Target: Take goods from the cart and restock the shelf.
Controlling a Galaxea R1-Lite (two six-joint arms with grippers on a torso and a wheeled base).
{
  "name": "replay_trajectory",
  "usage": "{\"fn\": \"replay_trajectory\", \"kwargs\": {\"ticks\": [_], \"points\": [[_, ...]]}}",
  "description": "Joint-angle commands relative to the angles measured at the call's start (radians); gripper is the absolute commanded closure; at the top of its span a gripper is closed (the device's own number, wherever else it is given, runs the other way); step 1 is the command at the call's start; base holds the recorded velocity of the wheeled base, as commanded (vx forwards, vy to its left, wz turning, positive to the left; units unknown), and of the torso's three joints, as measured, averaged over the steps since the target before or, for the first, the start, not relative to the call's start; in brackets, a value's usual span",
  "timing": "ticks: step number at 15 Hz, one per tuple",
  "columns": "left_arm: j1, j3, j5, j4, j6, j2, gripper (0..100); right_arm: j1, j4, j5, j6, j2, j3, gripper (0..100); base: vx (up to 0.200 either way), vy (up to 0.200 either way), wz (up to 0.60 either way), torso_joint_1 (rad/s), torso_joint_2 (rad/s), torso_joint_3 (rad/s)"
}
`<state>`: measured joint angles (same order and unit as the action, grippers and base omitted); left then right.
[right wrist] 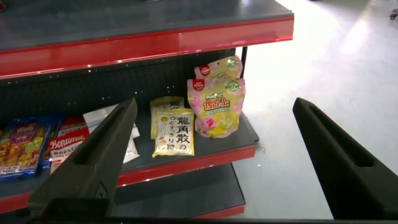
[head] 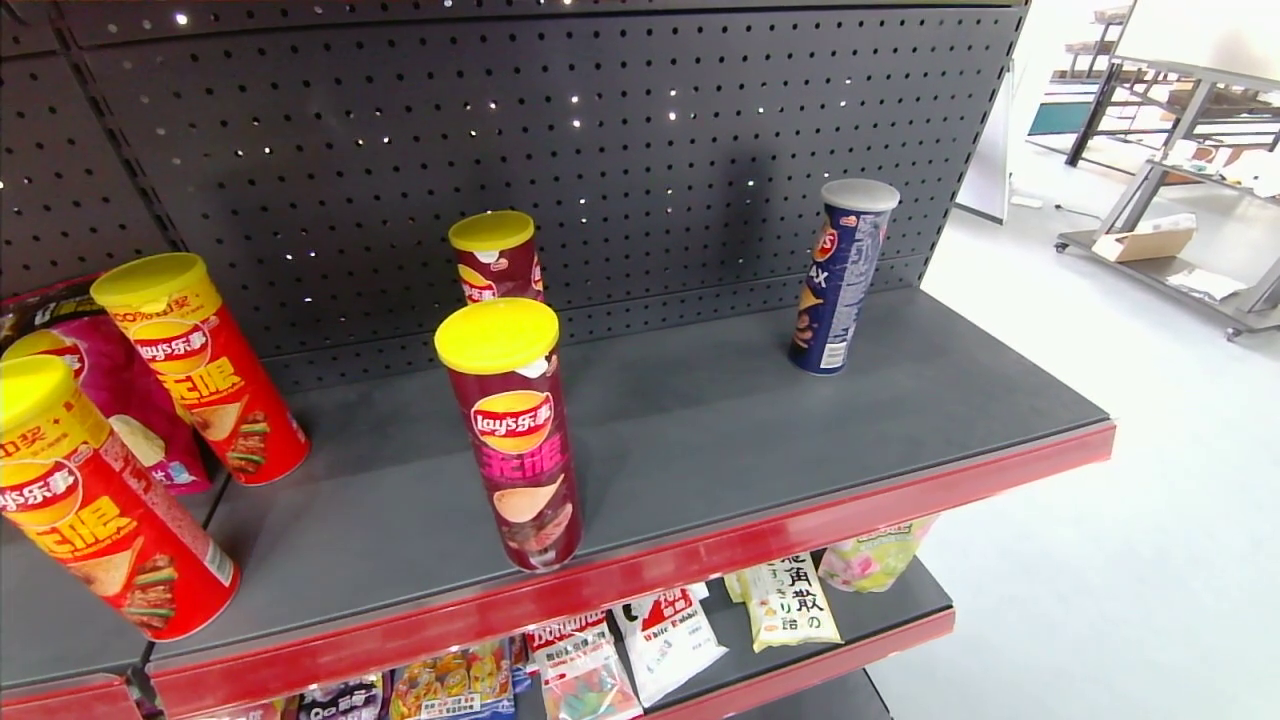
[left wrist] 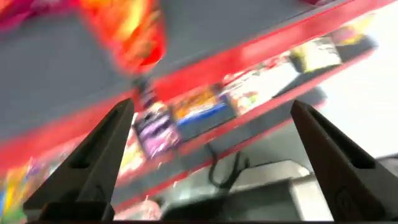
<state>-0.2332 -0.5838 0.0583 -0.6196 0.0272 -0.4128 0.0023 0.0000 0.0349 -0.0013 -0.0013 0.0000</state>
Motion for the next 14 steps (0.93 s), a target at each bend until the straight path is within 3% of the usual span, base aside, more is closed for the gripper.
{"fn": "replay_trajectory", "kwargs": {"ticks": [1, 2, 4, 6, 7, 8, 9, 10, 11, 14], "points": [[0.112, 0.002, 0.015, -0.055, 0.028, 0.098, 0, 0.001, 0.000, 0.000, 0.000, 0.001, 0.000, 0, 0.000, 0.000, 0.00, 0.000, 0.00, 0.000], [0.187, 0.018, 0.015, -0.057, 0.028, 0.109, 0, 0.001, 0.000, 0.000, 0.000, 0.001, 0.000, 0, 0.000, 0.000, 0.00, 0.000, 0.00, 0.000], [0.247, 0.105, 0.003, -0.039, 0.019, 0.224, 0, -0.001, 0.000, 0.000, 0.000, 0.001, 0.000, 0, 0.000, 0.000, 0.00, 0.000, 0.00, 0.000], [0.233, 0.223, -0.071, 0.021, -0.063, 0.413, 0, -0.001, 0.000, 0.000, 0.000, 0.001, 0.000, 0, 0.000, 0.000, 0.00, 0.000, 0.00, 0.000], [0.235, 0.240, -0.060, 0.092, -0.035, 0.413, 0, 0.001, 0.000, 0.000, 0.000, 0.001, 0.000, 0, 0.000, 0.000, 0.00, 0.000, 0.00, 0.000], [0.235, 0.242, -0.060, 0.098, -0.033, 0.413, 0, -0.001, 0.000, 0.000, 0.000, 0.001, 0.000, 0, 0.000, 0.000, 0.00, 0.000, 0.00, 0.000], [0.235, 0.306, -0.066, 0.235, -0.033, 0.413, 0, 0.001, 0.000, 0.003, -0.003, 0.001, -0.002, 0, 0.000, 0.000, 0.00, 0.000, 0.00, 0.000], [0.235, 0.437, -0.037, 0.377, -0.016, 0.413, 0, 0.001, 0.000, 0.003, -0.003, 0.001, -0.002, 0, 0.000, 0.000, 0.00, 0.000, 0.00, 0.000], [0.235, 0.492, -0.015, 0.472, -0.001, 0.413, 0, 0.001, 0.000, 0.003, -0.006, 0.001, -0.002, 0, 0.000, 0.000, 0.00, 0.000, 0.00, 0.000], [0.235, 0.489, -0.018, 0.469, 0.002, 0.413, 0, 0.001, 0.002, 0.003, -0.006, 0.001, 0.000, 0, 0.000, 0.000, 0.00, 0.000, 0.00, 0.000]]}}
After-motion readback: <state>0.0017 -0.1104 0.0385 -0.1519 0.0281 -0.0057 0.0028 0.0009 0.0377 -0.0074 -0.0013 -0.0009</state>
